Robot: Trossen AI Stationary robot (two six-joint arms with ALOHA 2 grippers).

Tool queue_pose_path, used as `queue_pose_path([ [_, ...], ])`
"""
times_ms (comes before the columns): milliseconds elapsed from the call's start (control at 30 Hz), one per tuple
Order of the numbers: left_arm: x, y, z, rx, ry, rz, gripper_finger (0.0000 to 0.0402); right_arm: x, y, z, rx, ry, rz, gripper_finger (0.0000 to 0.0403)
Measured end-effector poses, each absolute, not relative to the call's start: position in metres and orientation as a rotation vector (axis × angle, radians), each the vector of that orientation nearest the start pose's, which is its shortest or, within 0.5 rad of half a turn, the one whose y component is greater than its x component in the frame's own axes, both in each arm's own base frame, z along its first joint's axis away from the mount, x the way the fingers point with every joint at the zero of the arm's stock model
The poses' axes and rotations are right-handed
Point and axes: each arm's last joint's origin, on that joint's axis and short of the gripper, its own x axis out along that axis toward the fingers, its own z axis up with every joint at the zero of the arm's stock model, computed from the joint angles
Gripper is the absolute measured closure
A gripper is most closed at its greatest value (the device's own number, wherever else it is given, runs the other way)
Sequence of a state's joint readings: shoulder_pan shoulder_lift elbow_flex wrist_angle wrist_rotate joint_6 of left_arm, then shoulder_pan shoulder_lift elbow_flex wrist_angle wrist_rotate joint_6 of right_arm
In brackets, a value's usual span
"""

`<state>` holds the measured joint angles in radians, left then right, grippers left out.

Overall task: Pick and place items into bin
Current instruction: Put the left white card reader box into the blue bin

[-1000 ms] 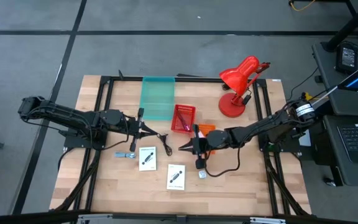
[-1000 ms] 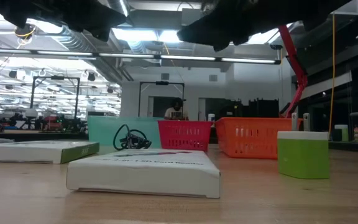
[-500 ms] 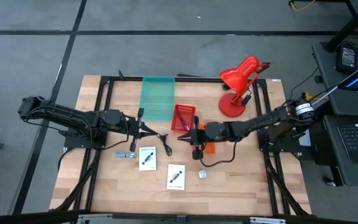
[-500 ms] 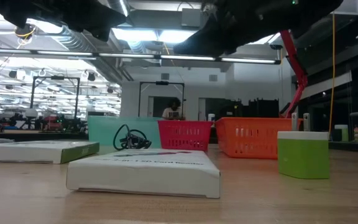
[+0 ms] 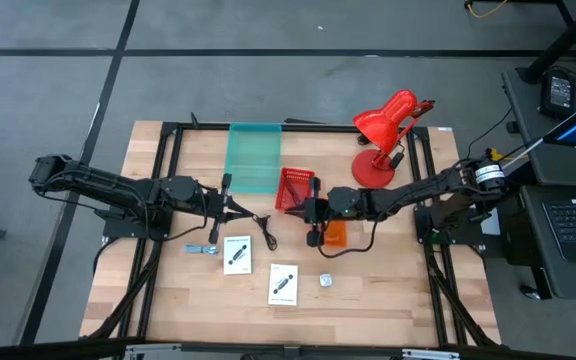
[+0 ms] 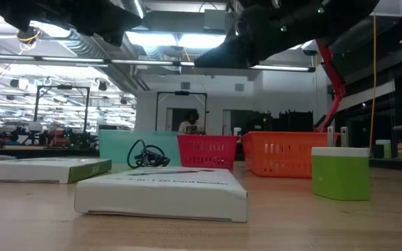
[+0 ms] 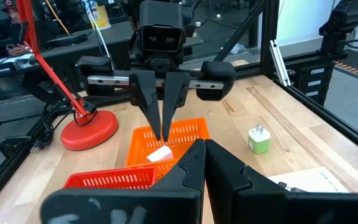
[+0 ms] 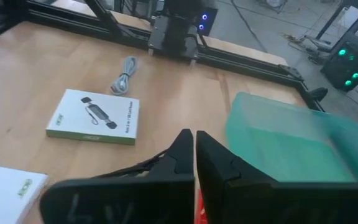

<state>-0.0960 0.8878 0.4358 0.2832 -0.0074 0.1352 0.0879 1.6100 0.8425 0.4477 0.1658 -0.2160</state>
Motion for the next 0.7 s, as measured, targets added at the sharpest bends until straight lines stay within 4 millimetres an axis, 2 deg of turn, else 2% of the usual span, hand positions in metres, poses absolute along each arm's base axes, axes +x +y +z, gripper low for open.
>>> queue_pose_path([
  [533,0.1944,-0.0185,0.2388,0.139,0.164,-0.099,0.0396,0.3387,0.0249,0.2097,-0.185,0.327,-0.052,0.0401],
  [700,0.1944,-0.0185,0.2386,0.061,0.17,-0.092,0.0396,0.3387,0.0249,0.2097,-0.148,0.326,-0.058,0.0401],
])
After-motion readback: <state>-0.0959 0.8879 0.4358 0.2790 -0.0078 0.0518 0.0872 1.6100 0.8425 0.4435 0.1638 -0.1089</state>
